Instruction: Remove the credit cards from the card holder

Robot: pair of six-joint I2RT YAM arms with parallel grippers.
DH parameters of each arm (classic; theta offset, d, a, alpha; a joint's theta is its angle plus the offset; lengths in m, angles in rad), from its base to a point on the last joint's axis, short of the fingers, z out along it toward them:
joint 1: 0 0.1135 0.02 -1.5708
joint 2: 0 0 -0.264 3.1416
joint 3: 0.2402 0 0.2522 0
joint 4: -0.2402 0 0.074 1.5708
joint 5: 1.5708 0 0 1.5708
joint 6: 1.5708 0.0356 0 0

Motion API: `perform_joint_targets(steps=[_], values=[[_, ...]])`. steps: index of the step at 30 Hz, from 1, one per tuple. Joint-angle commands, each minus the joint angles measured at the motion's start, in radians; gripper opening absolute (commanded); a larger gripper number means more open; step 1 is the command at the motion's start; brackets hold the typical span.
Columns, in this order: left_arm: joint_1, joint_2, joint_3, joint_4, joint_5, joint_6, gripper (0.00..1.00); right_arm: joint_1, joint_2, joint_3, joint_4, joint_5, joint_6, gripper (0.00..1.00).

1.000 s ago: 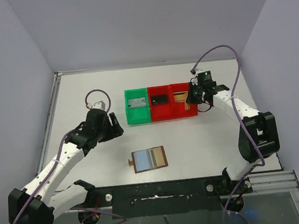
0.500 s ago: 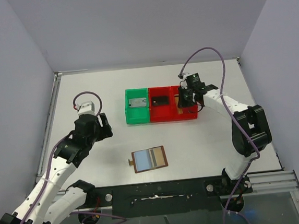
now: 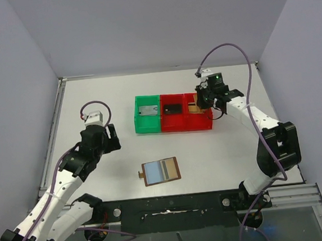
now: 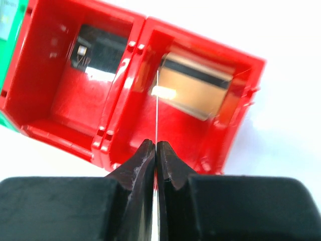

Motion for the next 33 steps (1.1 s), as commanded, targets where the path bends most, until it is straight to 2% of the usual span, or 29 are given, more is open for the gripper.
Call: perform_joint_targets(steps=[1, 5, 7, 9, 14, 20, 28, 33], values=[[0.016, -0.011, 0.011, 0.068, -0.014, 0.027, 0.72, -0.039, -0.08, 0.018, 0.16, -0.022, -0.162, 0.0], [0.031, -0.025, 0.005, 0.077, -0.007, 0.03, 0.72, -0.036, -0.154, -0.149, 0.38, -0.038, -0.354, 0.0], [0.037, -0.031, 0.004, 0.08, -0.003, 0.031, 0.72, -0.015, -0.181, -0.193, 0.393, -0.026, -0.557, 0.0], [0.042, -0.031, 0.003, 0.085, 0.003, 0.034, 0.72, 0.003, -0.199, -0.209, 0.387, -0.013, -0.635, 0.0], [0.06, -0.018, 0.0, 0.094, 0.031, 0.042, 0.72, -0.02, -0.152, -0.149, 0.294, -0.104, -0.692, 0.0], [0.072, -0.01, 0.0, 0.098, 0.044, 0.047, 0.72, -0.017, -0.085, -0.097, 0.224, -0.107, -0.772, 0.0], [0.081, -0.002, 0.0, 0.099, 0.051, 0.048, 0.72, 0.013, 0.006, -0.027, 0.132, -0.047, -0.857, 0.0], [0.087, 0.0, 0.001, 0.097, 0.045, 0.048, 0.72, 0.037, 0.055, -0.012, 0.149, 0.034, -0.92, 0.0]])
